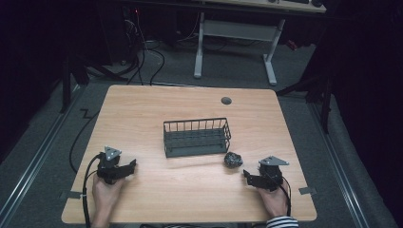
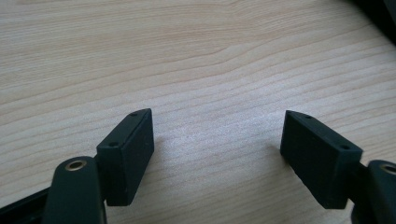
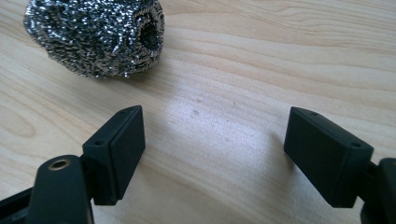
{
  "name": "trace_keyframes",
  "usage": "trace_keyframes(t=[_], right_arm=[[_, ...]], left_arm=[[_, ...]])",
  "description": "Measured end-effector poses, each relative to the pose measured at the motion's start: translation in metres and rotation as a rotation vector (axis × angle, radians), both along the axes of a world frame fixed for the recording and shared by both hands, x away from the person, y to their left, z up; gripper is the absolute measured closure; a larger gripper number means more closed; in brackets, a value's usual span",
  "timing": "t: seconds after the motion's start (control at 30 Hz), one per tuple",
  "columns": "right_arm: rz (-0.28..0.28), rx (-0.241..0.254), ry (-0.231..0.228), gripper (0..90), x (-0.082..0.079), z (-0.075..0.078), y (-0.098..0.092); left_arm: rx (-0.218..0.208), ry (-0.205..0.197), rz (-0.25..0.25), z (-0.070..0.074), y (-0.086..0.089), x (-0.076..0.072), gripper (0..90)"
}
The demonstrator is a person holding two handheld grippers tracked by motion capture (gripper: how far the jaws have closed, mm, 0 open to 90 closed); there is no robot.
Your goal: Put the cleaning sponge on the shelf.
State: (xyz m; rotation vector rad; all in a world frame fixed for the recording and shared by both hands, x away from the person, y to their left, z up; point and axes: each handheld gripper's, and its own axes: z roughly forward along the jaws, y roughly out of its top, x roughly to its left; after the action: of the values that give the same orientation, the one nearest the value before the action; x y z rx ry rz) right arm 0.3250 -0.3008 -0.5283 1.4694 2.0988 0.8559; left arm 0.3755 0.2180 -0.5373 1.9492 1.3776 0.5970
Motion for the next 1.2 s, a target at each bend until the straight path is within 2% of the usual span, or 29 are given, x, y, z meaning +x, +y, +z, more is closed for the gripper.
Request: trace_keyframes(t=[0.17, 0.33, 0.5, 0.73, 1.03, 1.2], right_arm=[[0.017, 0.020, -0.004, 20.9, -0.008, 0.001, 0.000], [0.086, 0.007, -0.032, 21.4, -0.020, 0.011, 0.010], [0.137, -0.001, -0.056, 21.7, -0.022, 0.020, 0.022], [0.183, -0.009, -0.076, 21.5, -0.011, 0.028, 0.040], [0.177, -0.014, -0.078, 21.6, 0.011, 0.029, 0.050], [0.172, -0.024, -0.053, 21.8, 0.023, 0.025, 0.053]], left_arm=[[-0.001, 0.001, -0.002, 0.000, 0.000, 0.000, 25.6], [-0.001, 0.001, -0.004, 0.000, 0.000, 0.000, 25.2], [-0.001, 0.001, -0.004, 0.000, 0.000, 0.000, 25.0], [-0.002, 0.001, -0.005, 0.000, 0.000, 0.000, 24.8], [-0.002, 0.003, -0.007, 0.000, 0.000, 0.000, 24.7], [-0.002, 0.003, -0.006, 0.000, 0.000, 0.000, 24.7]])
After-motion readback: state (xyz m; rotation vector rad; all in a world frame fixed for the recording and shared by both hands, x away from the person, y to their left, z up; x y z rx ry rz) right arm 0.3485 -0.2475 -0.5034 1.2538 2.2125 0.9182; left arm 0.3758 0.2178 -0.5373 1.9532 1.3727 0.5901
